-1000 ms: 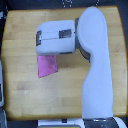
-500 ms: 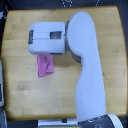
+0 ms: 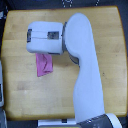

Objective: Folding a cloth

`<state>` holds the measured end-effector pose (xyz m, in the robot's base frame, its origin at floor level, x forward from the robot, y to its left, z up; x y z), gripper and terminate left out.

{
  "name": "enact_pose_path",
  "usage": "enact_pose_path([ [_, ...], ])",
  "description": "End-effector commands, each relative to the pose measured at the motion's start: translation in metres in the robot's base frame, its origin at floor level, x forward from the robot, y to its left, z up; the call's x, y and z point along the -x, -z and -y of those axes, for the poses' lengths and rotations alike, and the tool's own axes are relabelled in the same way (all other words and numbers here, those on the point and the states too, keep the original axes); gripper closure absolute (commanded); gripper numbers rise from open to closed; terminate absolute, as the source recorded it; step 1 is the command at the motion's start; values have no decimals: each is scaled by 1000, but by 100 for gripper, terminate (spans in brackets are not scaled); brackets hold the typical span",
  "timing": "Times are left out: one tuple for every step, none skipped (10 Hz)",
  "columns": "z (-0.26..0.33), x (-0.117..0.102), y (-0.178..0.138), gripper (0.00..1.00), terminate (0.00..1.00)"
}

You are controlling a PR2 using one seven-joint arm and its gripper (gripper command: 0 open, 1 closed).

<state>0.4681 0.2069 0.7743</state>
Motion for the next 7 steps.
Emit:
enact_pose_path([
  [-3,2,1,0,0],
  [-3,2,2,0,0],
  [2,0,2,0,0],
  [9,-4,4,0,0],
  [11,-5,4,0,0],
  [21,-8,7,0,0],
  [29,-9,9,0,0],
])
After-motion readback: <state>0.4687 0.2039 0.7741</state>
